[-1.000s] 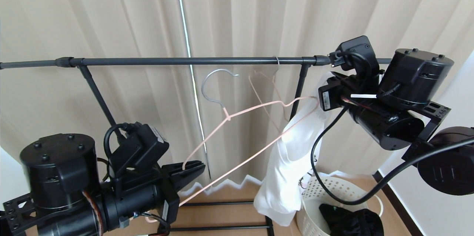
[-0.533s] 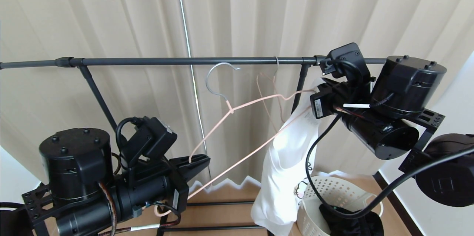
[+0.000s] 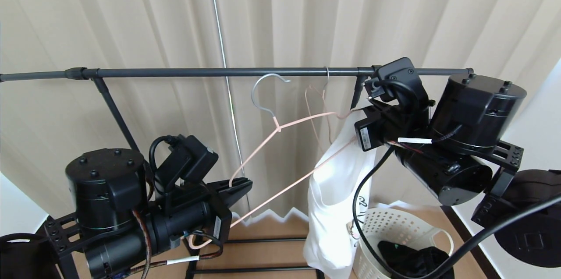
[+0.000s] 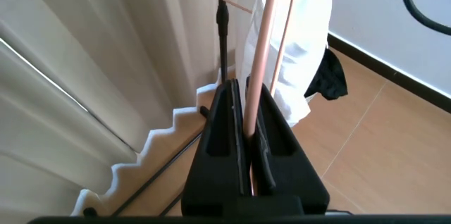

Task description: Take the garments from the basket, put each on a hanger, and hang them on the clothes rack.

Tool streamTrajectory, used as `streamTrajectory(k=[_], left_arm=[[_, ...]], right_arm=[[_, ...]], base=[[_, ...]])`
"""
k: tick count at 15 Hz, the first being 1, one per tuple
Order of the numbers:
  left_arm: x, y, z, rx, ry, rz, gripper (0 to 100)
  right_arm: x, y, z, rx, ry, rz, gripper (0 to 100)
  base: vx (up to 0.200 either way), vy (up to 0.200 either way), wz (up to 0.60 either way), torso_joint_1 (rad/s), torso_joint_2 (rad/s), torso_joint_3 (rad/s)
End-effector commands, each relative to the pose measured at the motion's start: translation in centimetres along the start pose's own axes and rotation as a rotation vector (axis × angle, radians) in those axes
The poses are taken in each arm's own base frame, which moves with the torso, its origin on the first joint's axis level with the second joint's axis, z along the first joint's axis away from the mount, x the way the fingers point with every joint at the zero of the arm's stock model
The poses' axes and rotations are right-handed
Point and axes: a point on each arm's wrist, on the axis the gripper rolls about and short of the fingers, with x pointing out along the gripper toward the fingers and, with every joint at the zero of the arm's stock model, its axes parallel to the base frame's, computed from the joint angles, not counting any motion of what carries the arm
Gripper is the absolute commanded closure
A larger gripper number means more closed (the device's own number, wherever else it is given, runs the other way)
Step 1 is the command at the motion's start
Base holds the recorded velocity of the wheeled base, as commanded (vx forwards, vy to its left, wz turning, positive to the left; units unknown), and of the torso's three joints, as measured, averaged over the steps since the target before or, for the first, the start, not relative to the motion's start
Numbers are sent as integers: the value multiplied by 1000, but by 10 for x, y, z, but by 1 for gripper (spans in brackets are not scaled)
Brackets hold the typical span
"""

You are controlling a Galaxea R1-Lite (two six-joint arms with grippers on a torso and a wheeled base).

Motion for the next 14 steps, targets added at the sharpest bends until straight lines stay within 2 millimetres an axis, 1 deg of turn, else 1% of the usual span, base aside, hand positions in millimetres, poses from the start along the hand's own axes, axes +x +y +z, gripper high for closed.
streamTrajectory(k=[1, 4, 8, 10, 12, 14], left_arm=[[2, 0, 0, 0, 1, -1, 100], [4, -3, 0, 3, 3, -12, 100], [5, -4, -1, 5, 8, -20, 100], [5, -5, -1, 6, 7, -23, 100], [8, -5, -2, 6, 14, -26, 100], [9, -5, -1, 5, 11, -25, 100]], right_arm=[[-5, 10, 1, -4, 0, 18, 100], [-20, 30, 10, 20, -60, 91, 100], [-38, 48, 25, 78, -154, 159, 100], [-45, 55, 28, 98, -183, 181, 100], [-56, 69, 28, 109, -206, 229, 100], [-62, 81, 25, 111, -217, 259, 100]], base=[[0, 0, 0, 0, 0, 0], [0, 0, 0, 0, 0, 0], [0, 0, 0, 0, 0, 0], [0, 0, 0, 0, 0, 0], [0, 0, 0, 0, 0, 0], [0, 0, 0, 0, 0, 0]])
